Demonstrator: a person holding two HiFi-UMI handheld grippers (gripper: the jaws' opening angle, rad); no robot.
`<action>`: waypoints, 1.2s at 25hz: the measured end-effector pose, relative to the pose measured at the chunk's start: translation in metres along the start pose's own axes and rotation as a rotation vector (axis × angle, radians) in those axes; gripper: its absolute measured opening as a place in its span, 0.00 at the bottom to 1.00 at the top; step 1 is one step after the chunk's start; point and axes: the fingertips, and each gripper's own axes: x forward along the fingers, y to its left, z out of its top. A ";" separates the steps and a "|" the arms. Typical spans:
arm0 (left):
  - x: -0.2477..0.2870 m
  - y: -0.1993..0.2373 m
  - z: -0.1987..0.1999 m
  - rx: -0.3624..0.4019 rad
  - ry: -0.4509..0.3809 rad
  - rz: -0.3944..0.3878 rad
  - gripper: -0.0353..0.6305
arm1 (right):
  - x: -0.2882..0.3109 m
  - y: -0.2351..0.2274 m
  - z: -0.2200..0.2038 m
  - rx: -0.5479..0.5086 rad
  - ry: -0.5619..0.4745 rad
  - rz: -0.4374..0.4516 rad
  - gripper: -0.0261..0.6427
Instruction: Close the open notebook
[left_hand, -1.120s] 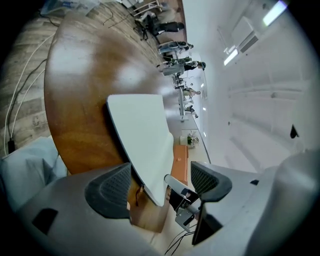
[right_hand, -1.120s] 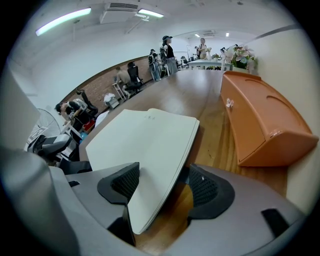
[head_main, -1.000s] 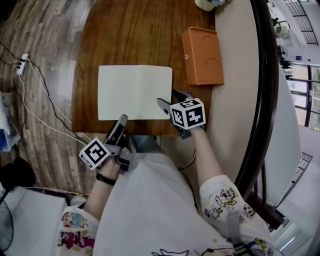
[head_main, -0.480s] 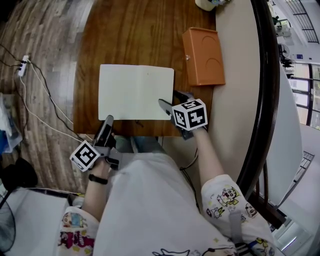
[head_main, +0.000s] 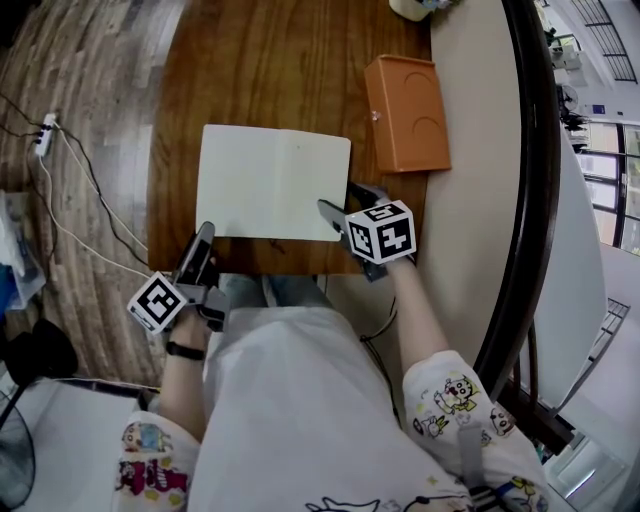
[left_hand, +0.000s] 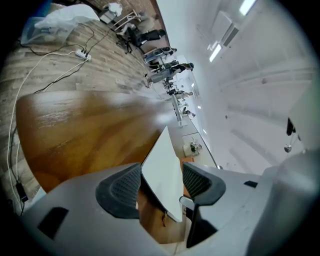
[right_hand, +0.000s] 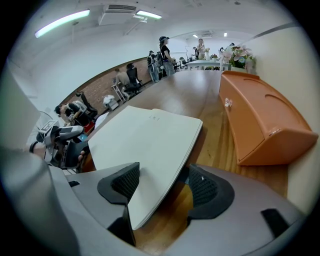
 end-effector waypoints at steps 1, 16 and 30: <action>0.001 0.000 0.001 -0.007 0.009 0.000 0.41 | 0.000 0.000 0.000 0.001 0.000 0.000 0.50; 0.012 -0.018 0.014 0.088 0.189 -0.066 0.34 | -0.008 0.002 -0.001 0.020 -0.006 -0.009 0.50; 0.016 -0.032 0.015 0.097 0.194 -0.145 0.13 | -0.008 -0.001 -0.004 0.038 -0.014 -0.019 0.50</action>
